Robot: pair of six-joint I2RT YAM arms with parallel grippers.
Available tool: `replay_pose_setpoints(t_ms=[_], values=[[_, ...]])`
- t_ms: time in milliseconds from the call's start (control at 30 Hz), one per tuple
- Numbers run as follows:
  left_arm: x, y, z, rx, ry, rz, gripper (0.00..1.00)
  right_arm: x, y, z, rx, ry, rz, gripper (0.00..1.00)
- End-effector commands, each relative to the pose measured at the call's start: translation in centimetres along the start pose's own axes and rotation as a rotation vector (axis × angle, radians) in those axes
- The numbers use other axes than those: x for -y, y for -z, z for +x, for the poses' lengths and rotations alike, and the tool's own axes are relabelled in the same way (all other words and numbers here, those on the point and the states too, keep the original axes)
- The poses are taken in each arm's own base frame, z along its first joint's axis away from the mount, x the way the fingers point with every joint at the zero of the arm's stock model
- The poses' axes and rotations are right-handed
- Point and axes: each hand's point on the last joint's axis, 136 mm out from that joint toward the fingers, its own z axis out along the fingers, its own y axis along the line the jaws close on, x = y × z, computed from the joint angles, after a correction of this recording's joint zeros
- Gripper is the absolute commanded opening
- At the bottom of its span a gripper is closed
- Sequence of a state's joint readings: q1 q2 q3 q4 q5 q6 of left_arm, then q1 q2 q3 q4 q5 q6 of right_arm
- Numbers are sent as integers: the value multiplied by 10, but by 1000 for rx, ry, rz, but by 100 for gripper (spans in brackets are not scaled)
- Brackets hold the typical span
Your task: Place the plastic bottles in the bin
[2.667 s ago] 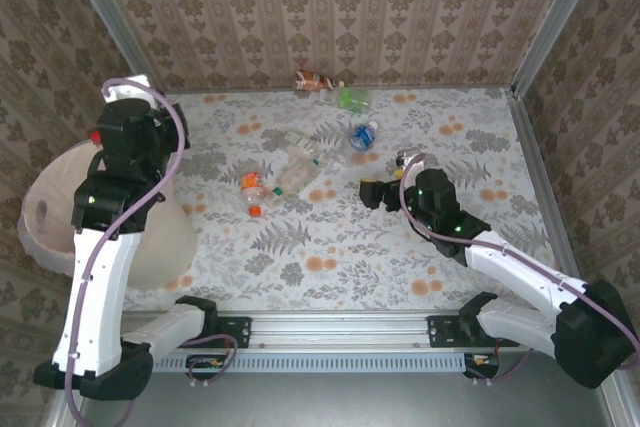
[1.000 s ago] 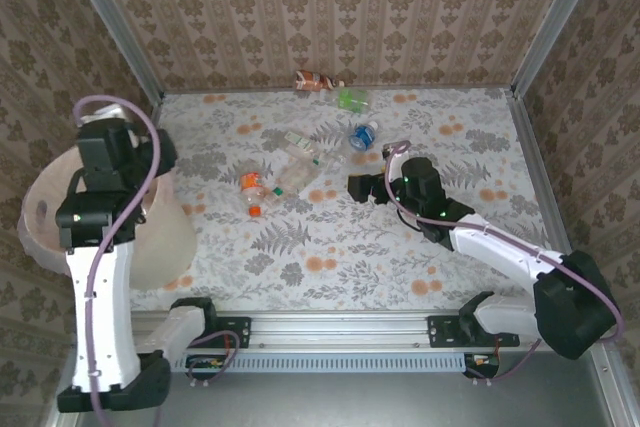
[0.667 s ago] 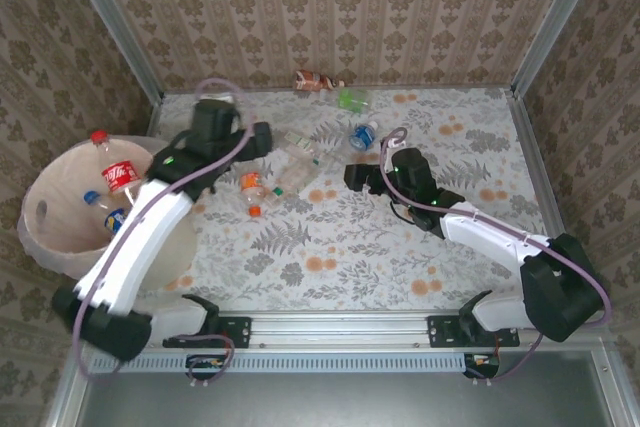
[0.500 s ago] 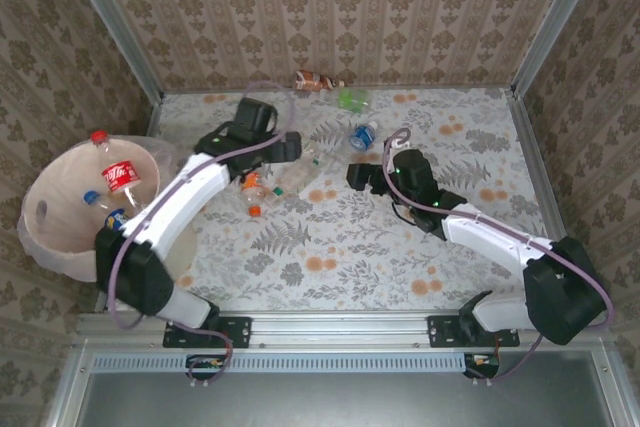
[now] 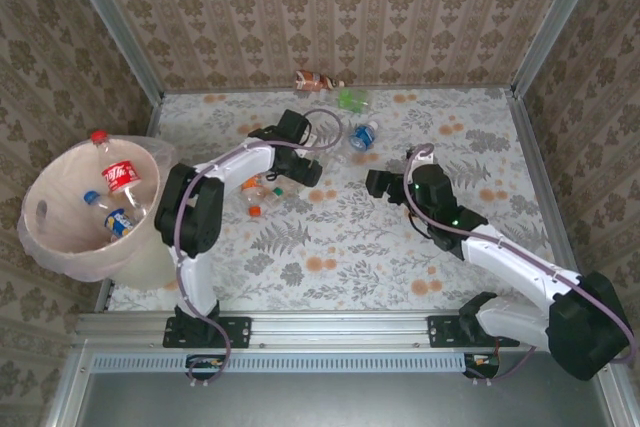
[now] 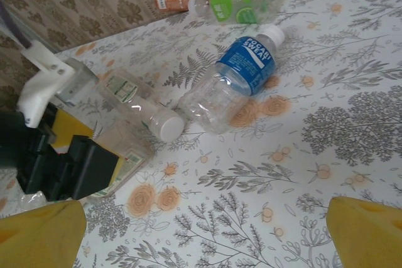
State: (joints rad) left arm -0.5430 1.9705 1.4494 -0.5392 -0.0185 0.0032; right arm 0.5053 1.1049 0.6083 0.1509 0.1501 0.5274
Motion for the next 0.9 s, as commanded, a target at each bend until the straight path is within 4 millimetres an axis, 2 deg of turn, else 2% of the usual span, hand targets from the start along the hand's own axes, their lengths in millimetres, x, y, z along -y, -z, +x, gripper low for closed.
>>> replay_pose_setpoints(t_ms=[0, 133, 233, 333, 467, 533, 867], values=[[2, -14, 2, -47, -82, 2, 82, 11, 7, -4, 29, 1, 38, 100], [3, -27, 8, -80, -96, -37, 68, 14, 9, -5, 38, -4, 45, 99], [2, -21, 5, -47, -104, -80, 58, 15, 10, -5, 39, -5, 46, 100], [-6, -2, -1, 14, -85, -128, 52, 14, 10, -5, 39, -4, 42, 99], [-4, 37, -13, 127, -53, -112, 45, 8, 9, -6, 47, -1, 5, 100], [0, 65, -21, 205, -45, -88, 43, 4, 9, -6, 50, 4, -17, 100], [-7, 220, -40, 577, 19, -95, 40, -3, 7, -9, 60, 8, -56, 100]])
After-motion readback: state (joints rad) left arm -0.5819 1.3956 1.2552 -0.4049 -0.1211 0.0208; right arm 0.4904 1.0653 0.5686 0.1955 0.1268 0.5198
